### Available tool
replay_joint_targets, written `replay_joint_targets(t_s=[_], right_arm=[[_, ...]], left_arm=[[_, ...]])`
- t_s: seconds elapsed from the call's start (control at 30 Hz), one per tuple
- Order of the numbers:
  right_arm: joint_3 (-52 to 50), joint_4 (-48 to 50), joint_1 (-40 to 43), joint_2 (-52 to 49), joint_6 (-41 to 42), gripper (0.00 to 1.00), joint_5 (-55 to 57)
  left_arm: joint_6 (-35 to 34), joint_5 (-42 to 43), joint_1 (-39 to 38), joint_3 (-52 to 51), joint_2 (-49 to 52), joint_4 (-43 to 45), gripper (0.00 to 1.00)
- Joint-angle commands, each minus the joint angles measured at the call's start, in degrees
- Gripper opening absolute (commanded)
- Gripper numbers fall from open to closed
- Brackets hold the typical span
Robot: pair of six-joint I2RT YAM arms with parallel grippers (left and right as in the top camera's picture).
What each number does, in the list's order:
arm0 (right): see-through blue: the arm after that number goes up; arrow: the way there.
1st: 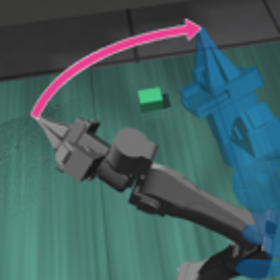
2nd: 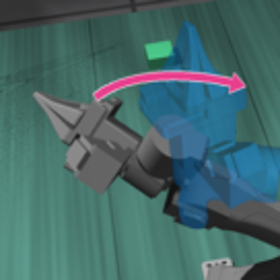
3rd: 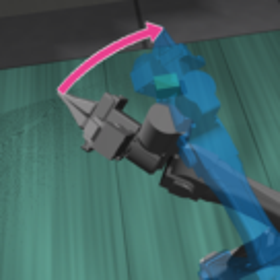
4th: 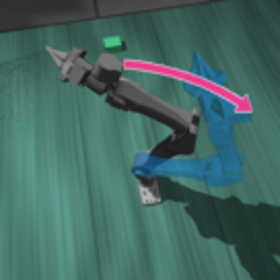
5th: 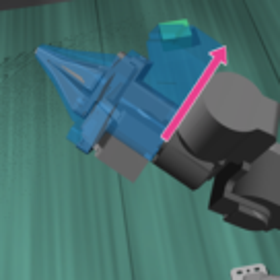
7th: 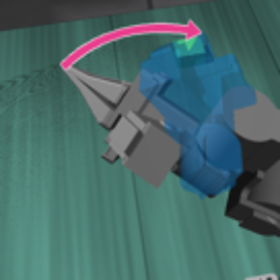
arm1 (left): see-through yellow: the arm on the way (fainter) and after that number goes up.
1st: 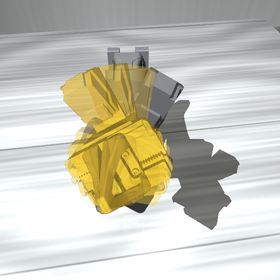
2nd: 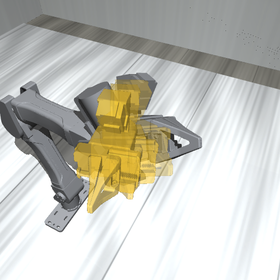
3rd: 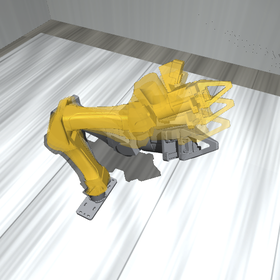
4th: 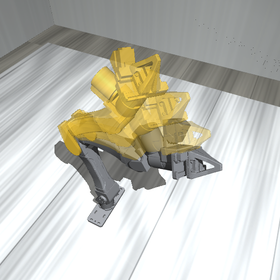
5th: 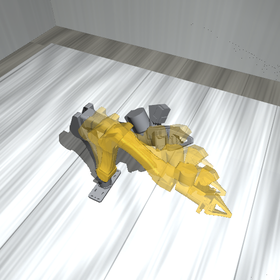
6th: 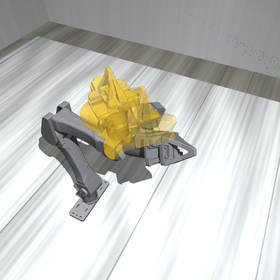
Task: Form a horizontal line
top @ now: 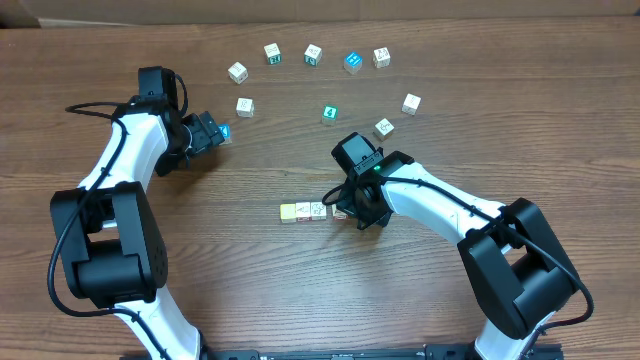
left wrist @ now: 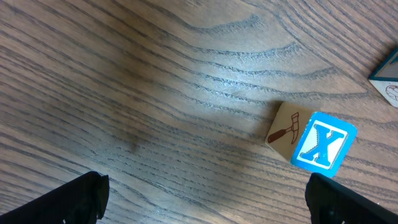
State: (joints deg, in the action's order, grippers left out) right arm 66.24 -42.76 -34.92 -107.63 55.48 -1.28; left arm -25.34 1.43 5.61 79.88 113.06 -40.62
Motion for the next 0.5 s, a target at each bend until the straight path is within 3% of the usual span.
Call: replay_joint_targets(t_s=[0.0,0.47], right_arm=[[-0.7,0.1,-0.3,0.9,0.1,0.04,0.0],[-0.7,1.1,-0.3,0.9,0.0,0.04,-2.1]], left_arm=[[0.0,-0.4,-0.4,0.9,0.6,0.2,1.00],[0.0,-0.4,-0.4,0.9,0.6,0.2,0.99]])
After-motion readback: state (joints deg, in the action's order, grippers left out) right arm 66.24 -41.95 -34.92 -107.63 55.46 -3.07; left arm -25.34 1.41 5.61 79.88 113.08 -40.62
